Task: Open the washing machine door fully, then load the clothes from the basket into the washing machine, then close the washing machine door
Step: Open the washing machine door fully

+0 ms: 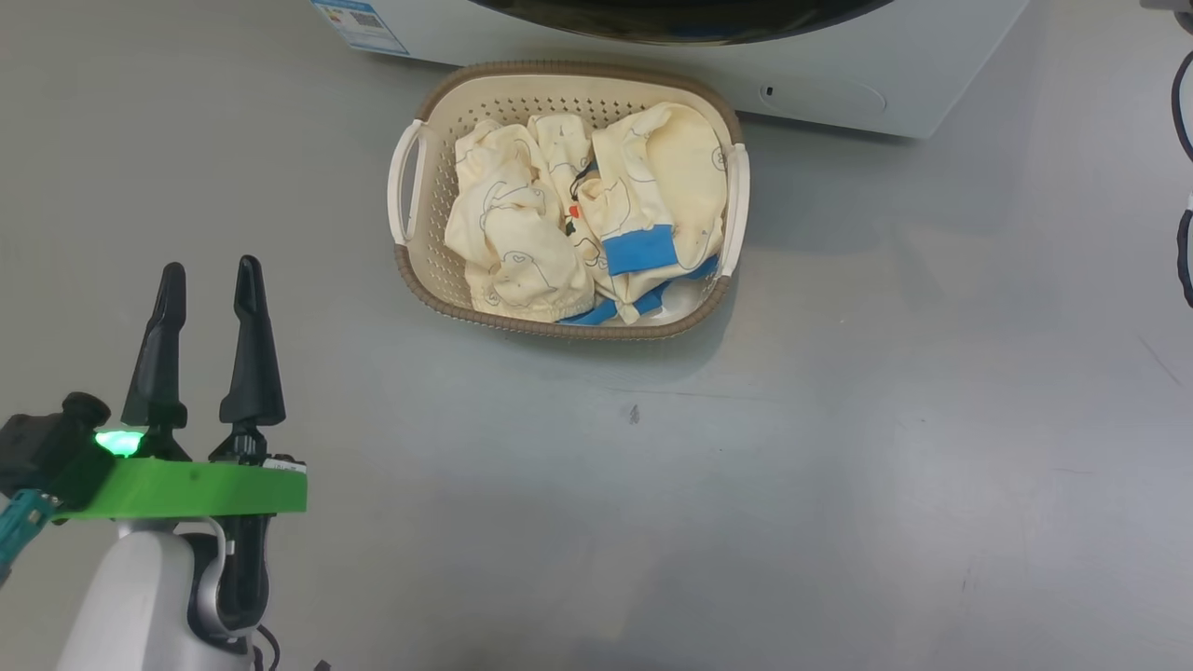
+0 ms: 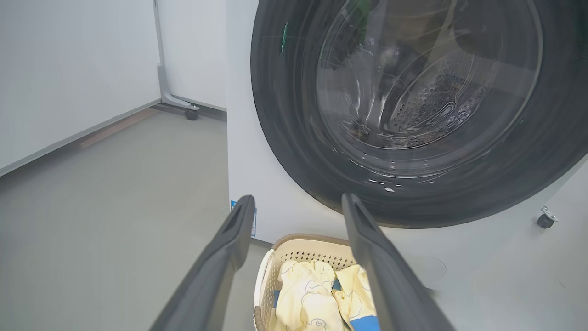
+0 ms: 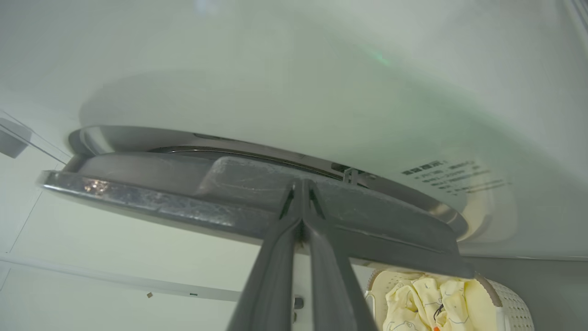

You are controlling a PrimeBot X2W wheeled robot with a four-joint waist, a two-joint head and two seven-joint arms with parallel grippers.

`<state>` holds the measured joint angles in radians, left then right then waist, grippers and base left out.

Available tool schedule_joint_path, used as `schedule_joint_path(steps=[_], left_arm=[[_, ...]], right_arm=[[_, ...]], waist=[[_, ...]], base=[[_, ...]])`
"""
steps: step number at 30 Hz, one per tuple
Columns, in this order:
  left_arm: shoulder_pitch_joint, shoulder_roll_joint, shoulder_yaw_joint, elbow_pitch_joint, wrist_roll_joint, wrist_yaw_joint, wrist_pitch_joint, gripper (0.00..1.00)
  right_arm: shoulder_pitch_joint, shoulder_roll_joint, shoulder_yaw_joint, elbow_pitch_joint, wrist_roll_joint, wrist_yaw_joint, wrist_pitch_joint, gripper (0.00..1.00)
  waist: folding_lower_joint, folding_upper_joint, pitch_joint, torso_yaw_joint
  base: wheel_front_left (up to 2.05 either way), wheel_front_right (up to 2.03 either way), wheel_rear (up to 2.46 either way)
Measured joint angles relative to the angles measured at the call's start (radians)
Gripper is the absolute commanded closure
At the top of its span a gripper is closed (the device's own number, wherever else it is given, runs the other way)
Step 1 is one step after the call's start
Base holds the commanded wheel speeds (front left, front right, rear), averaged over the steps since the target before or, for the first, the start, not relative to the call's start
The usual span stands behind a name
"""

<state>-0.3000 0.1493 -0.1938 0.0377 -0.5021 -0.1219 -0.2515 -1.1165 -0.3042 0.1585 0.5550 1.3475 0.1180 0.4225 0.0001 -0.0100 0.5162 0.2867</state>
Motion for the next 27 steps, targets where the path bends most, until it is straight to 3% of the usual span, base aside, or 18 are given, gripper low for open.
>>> schedule_joint_path(steps=[27], left_arm=[[-0.005, -0.024, 0.028, 0.029, 0.0, 0.0, 0.0, 0.0]], right_arm=[[-0.052, -0.015, 0.051, 0.047, 0.004, -0.002, 0.027, 1.0]], waist=[[-0.0001, 0.0, 0.006, 0.047]], base=[[0.0, 0.0, 0.0]])
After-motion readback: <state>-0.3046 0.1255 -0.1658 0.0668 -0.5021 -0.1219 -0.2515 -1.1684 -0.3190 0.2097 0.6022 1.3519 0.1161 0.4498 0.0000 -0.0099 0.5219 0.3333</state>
